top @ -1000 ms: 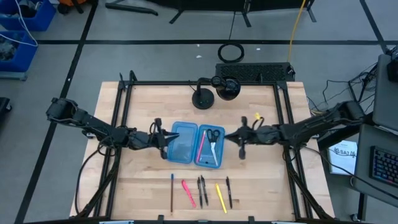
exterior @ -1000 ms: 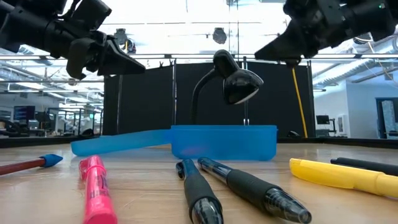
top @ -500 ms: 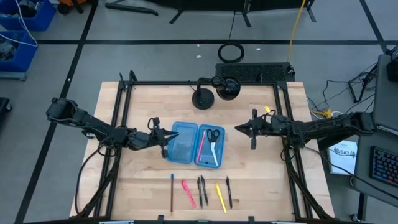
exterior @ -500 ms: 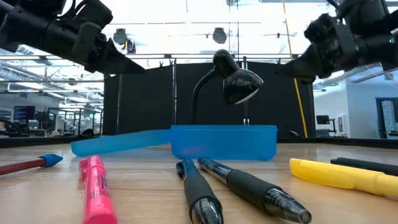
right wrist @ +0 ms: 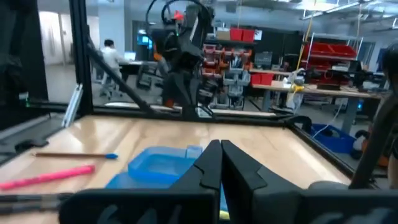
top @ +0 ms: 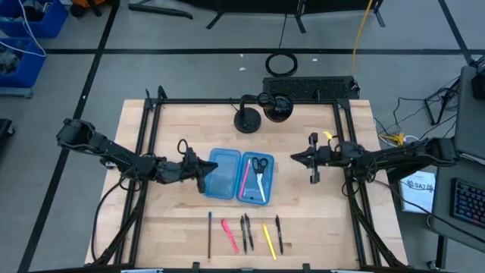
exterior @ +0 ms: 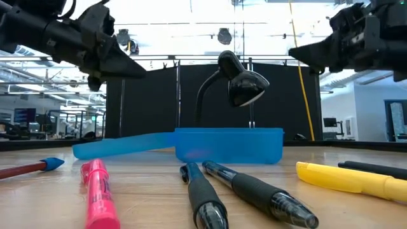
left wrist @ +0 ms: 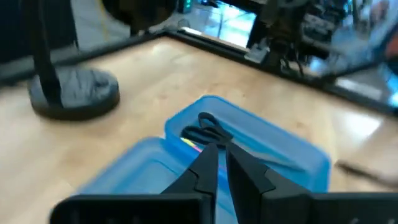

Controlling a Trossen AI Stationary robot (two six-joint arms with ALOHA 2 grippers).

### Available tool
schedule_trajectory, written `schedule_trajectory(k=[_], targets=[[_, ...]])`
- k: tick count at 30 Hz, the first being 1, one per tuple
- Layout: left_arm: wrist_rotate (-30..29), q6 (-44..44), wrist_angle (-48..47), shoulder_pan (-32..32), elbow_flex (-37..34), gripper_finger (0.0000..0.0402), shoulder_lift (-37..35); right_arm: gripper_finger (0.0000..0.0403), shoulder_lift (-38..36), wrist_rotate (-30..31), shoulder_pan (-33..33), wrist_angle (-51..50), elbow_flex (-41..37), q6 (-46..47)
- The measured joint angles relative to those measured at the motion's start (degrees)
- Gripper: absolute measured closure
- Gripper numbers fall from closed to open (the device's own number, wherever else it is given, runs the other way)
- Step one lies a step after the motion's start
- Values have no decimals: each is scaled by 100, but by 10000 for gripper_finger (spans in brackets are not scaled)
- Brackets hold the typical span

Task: Pick & place school supplies into a supply box
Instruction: Put the brown pencil into the blue supply box

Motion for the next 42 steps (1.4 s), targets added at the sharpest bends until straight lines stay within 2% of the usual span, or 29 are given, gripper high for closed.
schedule_trajectory(k=[3, 5, 9, 11, 13, 16, 18, 21, 24, 27, 36, 42], targets=[[-33, -520, -563, -324, 239, 380, 7, 403, 13, 0, 0, -104, -4, -122], [-301, -802, -1343, -640, 714, 395, 7, 403, 5, 0, 0, -60, -7, -120], [-1060, -1340, -3676, -1309, 2278, 398, 144, 403, 9, 0, 0, -102, -11, -127], [-1349, -2100, -5071, -1552, 3145, 398, 366, 403, 3, -2, 0, -62, -12, -119], [-1474, -3256, -6402, -1690, 3986, 398, 656, 403, 5, -2, 0, -141, -15, -89], [-1098, -4920, -8227, -1785, 5016, 399, 1212, 403, 2, -2, 0, -274, -15, -71], [-481, -5881, -9186, -1792, 5509, 399, 1672, 403, 7, -2, 0, -424, -15, -160], [760, -7010, -10164, -1742, 5982, 399, 2406, 403, 6, 7, 0, -596, -17, -290], [1590, -7453, -10339, -1692, 6161, 400, 3068, 403, 7, 22, 0, -724, -22, -251], [1850, -7424, -10172, -1643, 6256, 396, 3490, 403, 4, 17, 0, -738, -22, -220], [1732, -7788, -9450, -1624, 6352, 366, 3727, 403, 4, 17, 0, -799, -22, -216], [1716, -7745, -9092, -1630, 6250, 302, 3726, 403, 4, 17, 0, -796, -22, -198]])
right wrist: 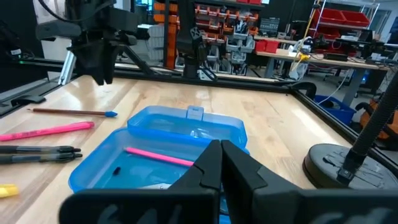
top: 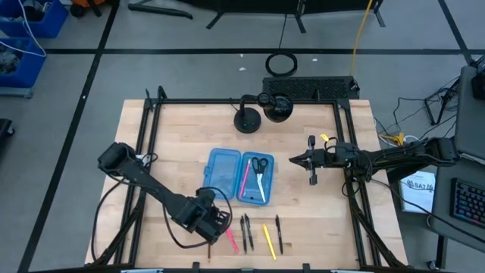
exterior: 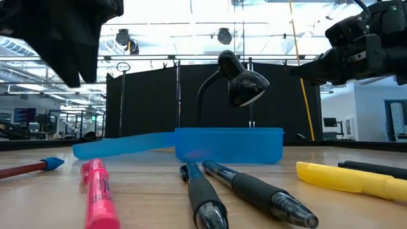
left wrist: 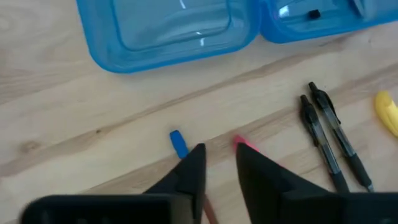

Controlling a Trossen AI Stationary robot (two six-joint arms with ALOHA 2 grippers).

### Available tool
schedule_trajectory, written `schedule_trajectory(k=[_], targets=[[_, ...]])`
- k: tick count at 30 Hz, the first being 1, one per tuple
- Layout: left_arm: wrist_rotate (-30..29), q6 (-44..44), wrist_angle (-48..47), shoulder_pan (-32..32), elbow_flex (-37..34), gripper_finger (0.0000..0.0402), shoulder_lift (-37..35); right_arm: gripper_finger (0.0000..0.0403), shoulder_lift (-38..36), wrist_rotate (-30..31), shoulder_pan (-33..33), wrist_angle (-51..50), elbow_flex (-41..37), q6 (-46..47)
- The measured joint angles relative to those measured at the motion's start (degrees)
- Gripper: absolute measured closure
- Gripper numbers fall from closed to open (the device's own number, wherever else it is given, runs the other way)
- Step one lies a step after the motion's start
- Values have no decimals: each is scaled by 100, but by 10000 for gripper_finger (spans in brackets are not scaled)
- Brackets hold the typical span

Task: Pick & place school supplies into a supply box
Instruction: Put the brown pencil into the blue supply box

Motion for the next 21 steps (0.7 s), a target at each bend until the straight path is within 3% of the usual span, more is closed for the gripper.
schedule_trajectory(k=[9, 13, 21], targets=[[574, -155, 532, 81, -599, 209, -1, 403, 0, 0, 0, 87, 0, -46], [786, -109, 976, 149, -863, 203, -1, 403, 0, 0, 0, 90, 0, -63], [878, -122, 1001, 179, -1113, 217, -1, 403, 0, 0, 0, 86, 0, -83]])
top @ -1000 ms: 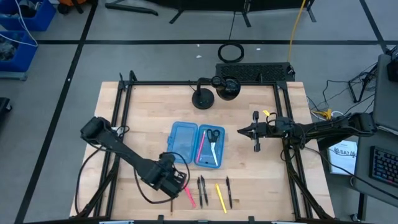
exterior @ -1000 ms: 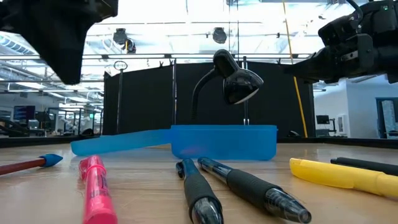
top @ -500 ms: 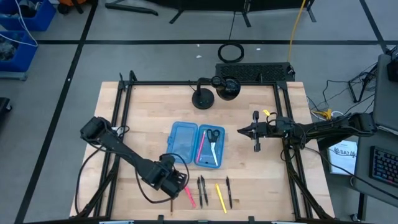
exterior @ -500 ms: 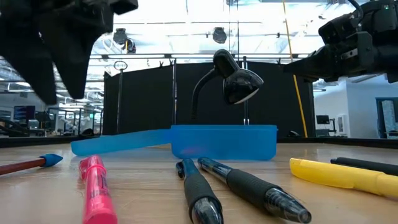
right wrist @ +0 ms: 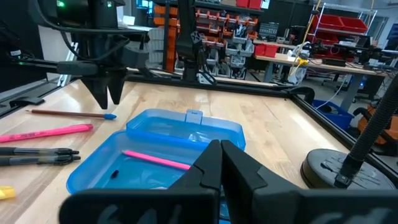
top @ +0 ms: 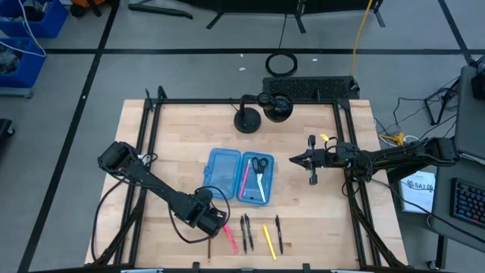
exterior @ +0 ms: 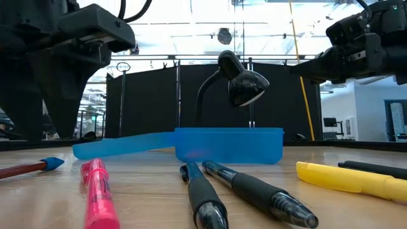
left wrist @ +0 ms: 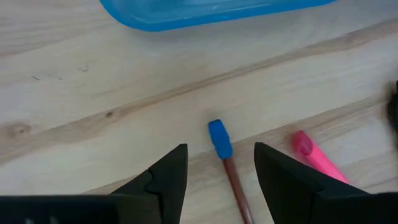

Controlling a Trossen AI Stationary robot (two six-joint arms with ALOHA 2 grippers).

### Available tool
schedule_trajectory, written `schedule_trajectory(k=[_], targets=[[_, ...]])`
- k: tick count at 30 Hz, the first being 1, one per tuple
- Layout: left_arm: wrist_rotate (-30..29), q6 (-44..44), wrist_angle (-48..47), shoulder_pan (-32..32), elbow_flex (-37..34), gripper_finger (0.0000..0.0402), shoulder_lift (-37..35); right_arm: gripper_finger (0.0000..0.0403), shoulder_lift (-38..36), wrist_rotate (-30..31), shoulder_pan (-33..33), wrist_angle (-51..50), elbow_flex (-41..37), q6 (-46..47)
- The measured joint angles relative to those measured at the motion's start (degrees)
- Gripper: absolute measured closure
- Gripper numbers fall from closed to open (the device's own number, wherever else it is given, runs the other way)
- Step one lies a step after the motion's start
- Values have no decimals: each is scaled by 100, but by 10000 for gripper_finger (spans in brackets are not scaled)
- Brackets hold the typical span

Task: Pick & place school supplies into a supply box
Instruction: Put the brown pencil into the blue supply box

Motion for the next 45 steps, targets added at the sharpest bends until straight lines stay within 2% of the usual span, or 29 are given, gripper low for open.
schedule_trajectory(k=[11, 20, 28, 32, 40, 42, 45], targets=[[-62, -74, 161, 0, -3, 215, 0, 403, 0, 0, 0, -9, -1, 17], [281, 88, 529, 10, 18, 215, 572, 403, 3, 0, 2, -39, -2, 20], [357, 142, 528, 19, 20, 218, 710, 403, 15, 0, 2, 0, -1, 26], [387, 208, 501, 68, 12, 252, 715, 403, 15, 0, 2, 2, -2, 26], [305, 452, 497, 118, 6, 377, 721, 403, 13, 0, 2, 0, -2, 157], [264, 479, 496, 116, 6, 386, 721, 403, 13, 0, 2, -43, -2, 157], [258, 458, 446, 111, -1, 376, 607, 403, 13, -1, 2, -42, -2, 169]])
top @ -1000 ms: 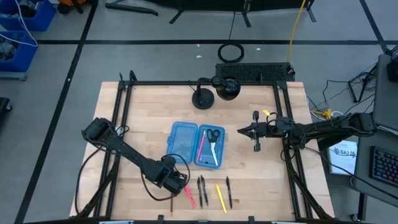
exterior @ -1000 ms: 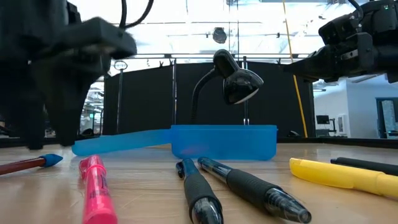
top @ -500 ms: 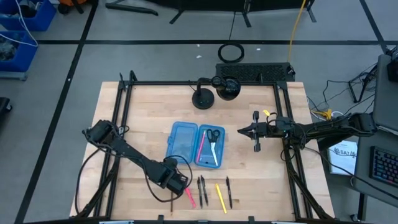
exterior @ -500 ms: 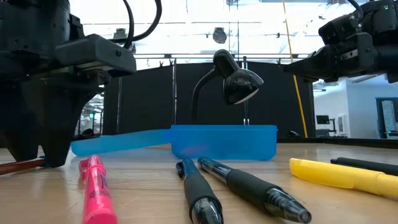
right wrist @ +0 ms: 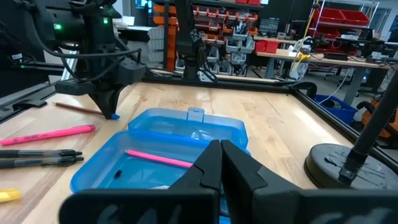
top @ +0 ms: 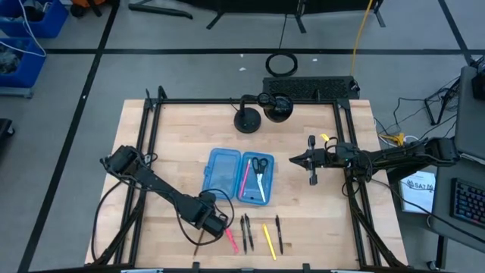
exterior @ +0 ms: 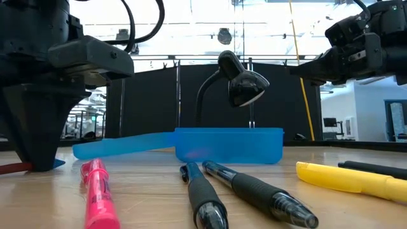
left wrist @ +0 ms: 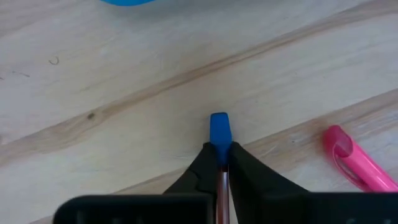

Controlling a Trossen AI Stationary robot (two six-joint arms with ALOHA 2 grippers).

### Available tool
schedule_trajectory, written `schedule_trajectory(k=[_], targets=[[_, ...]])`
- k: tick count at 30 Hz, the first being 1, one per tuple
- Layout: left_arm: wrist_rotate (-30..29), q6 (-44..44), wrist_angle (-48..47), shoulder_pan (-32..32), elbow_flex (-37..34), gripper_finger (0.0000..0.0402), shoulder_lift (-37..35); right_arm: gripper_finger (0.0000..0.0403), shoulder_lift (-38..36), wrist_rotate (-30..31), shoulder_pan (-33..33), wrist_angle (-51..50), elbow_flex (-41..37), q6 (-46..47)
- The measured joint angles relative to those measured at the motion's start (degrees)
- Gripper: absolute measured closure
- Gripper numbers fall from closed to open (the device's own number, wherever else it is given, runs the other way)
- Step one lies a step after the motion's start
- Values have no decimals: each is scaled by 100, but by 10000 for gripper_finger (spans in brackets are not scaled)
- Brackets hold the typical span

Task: Pick & place school supplies into a supply box
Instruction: Put the brown pencil into the blue supply box

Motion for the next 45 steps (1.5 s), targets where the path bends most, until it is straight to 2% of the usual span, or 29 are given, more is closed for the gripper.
schedule_trajectory(k=[3, 7, 12, 15, 20, 24, 28, 31, 37, 45], targets=[[-70, -6, -66, -2, -20, 370, -169, 403, 0, 1, 0, -2, 0, 4], [-535, 40, -113, 1, -23, 386, -609, 403, 2, -1, 0, 0, 0, 3], [-656, 312, -143, 47, -17, 387, -1184, 403, 2, -1, 0, -2, 1, -2], [-1050, 356, -117, 245, -13, 382, -1531, 403, 2, -1, 0, -2, 0, -3], [-1192, 1405, 378, 850, -13, 387, -1821, 403, 2, -1, 0, -2, 1, -9], [-1180, 2571, 1229, 1438, -13, 387, -1840, 403, 2, -1, 0, 0, 2, -14], [-931, 3551, 2127, 1948, -4, 387, -1806, 403, 2, -1, 0, 0, 2, -14], [-639, 4041, 2455, 2287, -4, 387, -1801, 403, 2, -1, 0, -2, 0, -14], [-417, 4529, 2543, 2835, -2, 387, -1805, 403, 0, -4, 0, 0, 0, -6], [-258, 4569, 2666, 3383, 3, 386, -1467, 403, 0, -2, 0, 81, 1, -16]])
